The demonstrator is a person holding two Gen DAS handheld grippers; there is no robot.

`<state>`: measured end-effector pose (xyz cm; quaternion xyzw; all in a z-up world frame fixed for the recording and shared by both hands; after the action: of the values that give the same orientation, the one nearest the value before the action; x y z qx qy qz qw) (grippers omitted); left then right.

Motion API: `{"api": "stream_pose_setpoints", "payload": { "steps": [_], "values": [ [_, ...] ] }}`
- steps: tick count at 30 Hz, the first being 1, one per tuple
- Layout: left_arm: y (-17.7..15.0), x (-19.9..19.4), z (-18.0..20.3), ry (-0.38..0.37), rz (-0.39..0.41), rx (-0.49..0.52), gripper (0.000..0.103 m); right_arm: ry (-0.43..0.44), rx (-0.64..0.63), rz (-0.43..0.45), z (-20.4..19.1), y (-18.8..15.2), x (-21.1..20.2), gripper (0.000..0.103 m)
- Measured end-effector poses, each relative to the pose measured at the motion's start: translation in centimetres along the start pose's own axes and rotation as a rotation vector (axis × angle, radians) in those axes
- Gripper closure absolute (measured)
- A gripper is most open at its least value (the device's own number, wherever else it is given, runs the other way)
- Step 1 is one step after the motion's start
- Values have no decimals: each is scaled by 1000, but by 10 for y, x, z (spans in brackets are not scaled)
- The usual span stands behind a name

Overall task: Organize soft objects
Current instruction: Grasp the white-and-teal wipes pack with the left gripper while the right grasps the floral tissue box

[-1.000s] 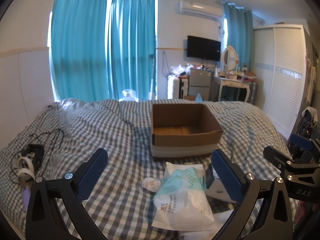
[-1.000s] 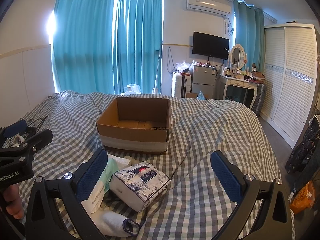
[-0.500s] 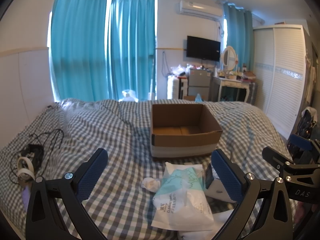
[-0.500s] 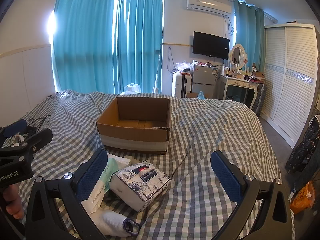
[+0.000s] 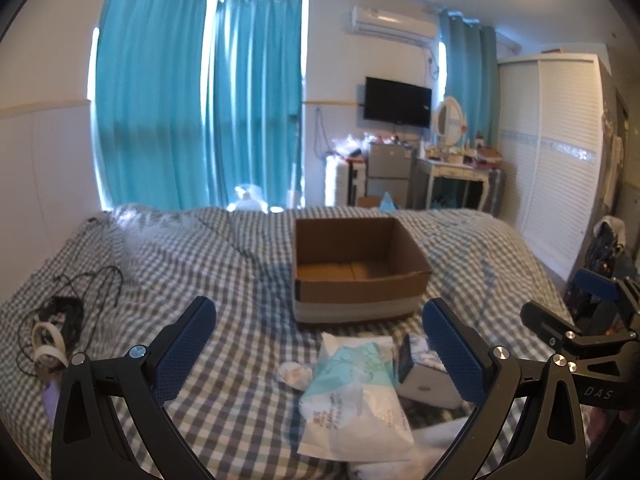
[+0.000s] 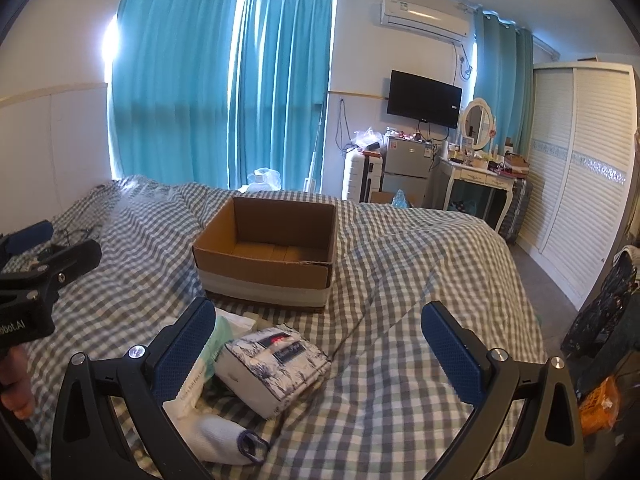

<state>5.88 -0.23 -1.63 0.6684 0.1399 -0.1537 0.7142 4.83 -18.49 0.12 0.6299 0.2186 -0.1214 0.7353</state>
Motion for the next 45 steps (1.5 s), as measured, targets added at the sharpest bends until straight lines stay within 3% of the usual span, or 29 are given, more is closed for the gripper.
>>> {"api": "stream_pose_setpoints", "payload": {
  "steps": [5,10,14,18,24,26,27,29,35,38,40,41,45],
  "values": [
    [-31,26,12,-20,-153,67,0,-2,-9,-57,4,-18,10,0],
    [-73,63,18,-59,-311,40,0,14,-17,-141,1,-43,34,0],
    [-92,86,25,-40,-351,77,0,27,-26,-185,-5,-59,49,0],
    [-109,100,27,-85,-434,49,2,33,-36,-206,-10,-67,56,0],
    [-119,102,27,-136,-468,20,46,44,-55,-222,-18,-69,62,0],
    [-118,99,26,-151,-463,7,67,51,-62,-226,-20,-69,65,0],
    [-117,98,25,-158,-460,2,72,57,-65,-228,-21,-69,65,0],
    [-112,96,22,-161,-448,-10,94,71,-74,-232,-25,-68,69,0],
    [-95,90,7,-141,-411,-36,95,115,-112,-258,-43,-63,92,1],
    [-92,90,0,-140,-405,-47,95,149,-121,-293,-51,-67,106,17],
    [-90,90,-2,-139,-401,-45,95,173,-121,-316,-56,-72,112,36],
    [-90,89,-2,-140,-397,-44,95,185,-117,-320,-58,-73,113,39],
    [-83,86,-2,-142,-375,-42,95,219,-135,-328,-63,-76,110,69]
  ]
}}
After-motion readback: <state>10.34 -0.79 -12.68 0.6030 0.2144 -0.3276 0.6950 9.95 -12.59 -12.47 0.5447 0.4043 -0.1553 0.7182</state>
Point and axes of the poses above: each gripper's, at about its wrist camera, not at the fingertips, and x roughly the way its jaws point, z to its right, y to its top, the point moved 7 cm from there along x, roughly the way its jaws point, and after that the axes turned 2 degrees about -x, right-handed, at the moved point
